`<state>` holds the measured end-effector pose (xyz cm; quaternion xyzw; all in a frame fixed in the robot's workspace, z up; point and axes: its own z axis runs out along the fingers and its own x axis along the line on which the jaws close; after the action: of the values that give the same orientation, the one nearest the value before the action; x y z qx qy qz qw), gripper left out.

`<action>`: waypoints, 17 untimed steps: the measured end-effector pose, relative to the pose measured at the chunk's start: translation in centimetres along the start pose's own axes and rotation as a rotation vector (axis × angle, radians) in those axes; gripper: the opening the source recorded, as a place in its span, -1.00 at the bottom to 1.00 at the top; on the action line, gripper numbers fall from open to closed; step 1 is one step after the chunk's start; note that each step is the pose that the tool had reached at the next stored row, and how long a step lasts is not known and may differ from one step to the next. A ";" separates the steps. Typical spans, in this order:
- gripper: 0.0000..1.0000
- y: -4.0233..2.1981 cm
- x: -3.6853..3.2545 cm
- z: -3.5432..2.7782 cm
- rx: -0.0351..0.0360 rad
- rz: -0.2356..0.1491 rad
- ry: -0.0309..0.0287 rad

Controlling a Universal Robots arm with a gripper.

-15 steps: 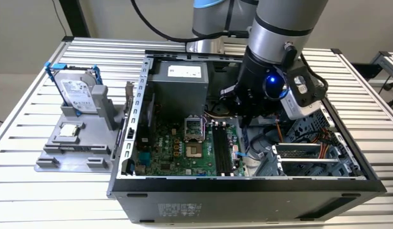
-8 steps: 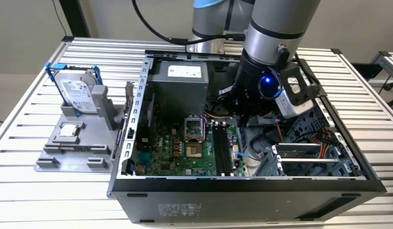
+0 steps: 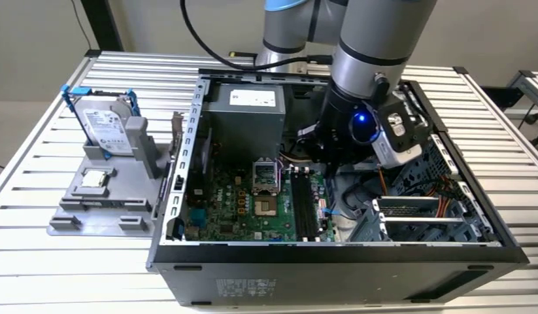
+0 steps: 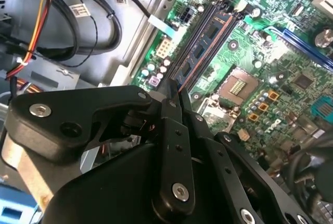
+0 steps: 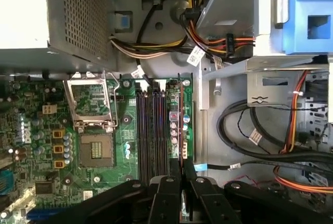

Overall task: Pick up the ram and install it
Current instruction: 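Insert the ram into the slot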

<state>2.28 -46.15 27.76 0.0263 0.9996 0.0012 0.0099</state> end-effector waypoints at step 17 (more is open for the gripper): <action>-1.00 0.20 0.11 2.75 0.0022 -0.001 -0.0001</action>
<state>2.23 -45.94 25.00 0.0259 0.9996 0.0001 0.0099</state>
